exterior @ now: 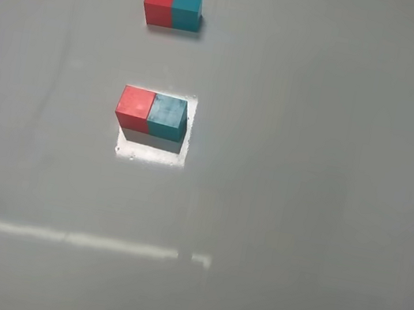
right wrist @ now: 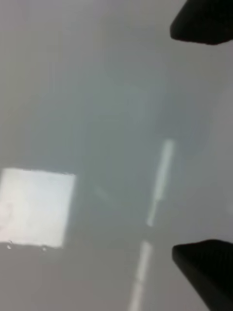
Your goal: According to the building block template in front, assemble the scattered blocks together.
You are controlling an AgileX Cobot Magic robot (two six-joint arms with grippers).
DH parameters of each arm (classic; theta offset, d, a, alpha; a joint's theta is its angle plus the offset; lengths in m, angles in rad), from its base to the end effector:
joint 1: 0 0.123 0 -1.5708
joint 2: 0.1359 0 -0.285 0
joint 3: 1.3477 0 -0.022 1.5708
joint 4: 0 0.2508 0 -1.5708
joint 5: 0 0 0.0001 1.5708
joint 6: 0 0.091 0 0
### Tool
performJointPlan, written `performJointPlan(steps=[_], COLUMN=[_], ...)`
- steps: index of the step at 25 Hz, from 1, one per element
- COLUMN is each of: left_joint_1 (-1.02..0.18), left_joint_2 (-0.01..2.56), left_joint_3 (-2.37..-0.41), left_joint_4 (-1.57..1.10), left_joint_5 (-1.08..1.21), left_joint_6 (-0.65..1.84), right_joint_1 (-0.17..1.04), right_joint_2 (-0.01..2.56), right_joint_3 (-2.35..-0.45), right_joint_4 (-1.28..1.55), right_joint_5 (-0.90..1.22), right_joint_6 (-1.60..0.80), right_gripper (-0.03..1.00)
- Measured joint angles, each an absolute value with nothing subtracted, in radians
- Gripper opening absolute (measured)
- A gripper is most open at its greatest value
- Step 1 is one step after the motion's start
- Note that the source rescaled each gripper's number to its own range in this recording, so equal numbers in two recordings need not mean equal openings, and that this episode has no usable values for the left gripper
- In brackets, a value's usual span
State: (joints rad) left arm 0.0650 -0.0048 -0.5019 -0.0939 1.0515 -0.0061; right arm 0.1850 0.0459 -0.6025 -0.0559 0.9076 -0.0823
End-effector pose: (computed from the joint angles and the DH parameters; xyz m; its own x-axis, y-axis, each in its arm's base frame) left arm -0.0051 -0.0078 0.2788 -0.4390 -0.0813 -0.8948 -0.0150 0.9964 -0.0832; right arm -0.0043 -0.0049 0.3189 -0.2373 -0.1628 -0.9577 -0.1708 0.9775 -0.1238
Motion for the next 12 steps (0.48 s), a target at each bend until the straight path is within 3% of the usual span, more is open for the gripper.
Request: performJointPlan(steps=[12], left_joint_1=[0.065], left_joint_2=[-0.005], left_joint_3=[-0.502], left_joint_4=[-0.094], left_joint_5=[1.051], left_joint_6=[0.000], right_joint_1=[0.184], right_joint_2=[-0.005], right_joint_3=[-0.508], right_joint_4=[-0.037], right_joint_5=[0.981], right_joint_6=[-0.040], right_gripper=[0.95])
